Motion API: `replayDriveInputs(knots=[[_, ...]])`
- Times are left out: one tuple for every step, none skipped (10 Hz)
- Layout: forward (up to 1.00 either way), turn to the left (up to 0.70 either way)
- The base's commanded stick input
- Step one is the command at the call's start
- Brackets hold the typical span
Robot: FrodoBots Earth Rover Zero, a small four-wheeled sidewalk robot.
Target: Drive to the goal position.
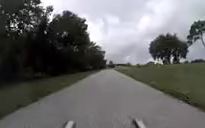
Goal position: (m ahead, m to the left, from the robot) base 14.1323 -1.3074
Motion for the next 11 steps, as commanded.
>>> replayDriveInputs(knots=[[0.7, 0.0], [0.7, 0.0], [0.7, 0.0], [0.7, 0.0], [0.7, 0.0], [0.7, 0.0], [0.7, 0.0], [0.7, 0.0], [0.7, 0.0], [0.7, 0.0], [0.7, 0.0]])
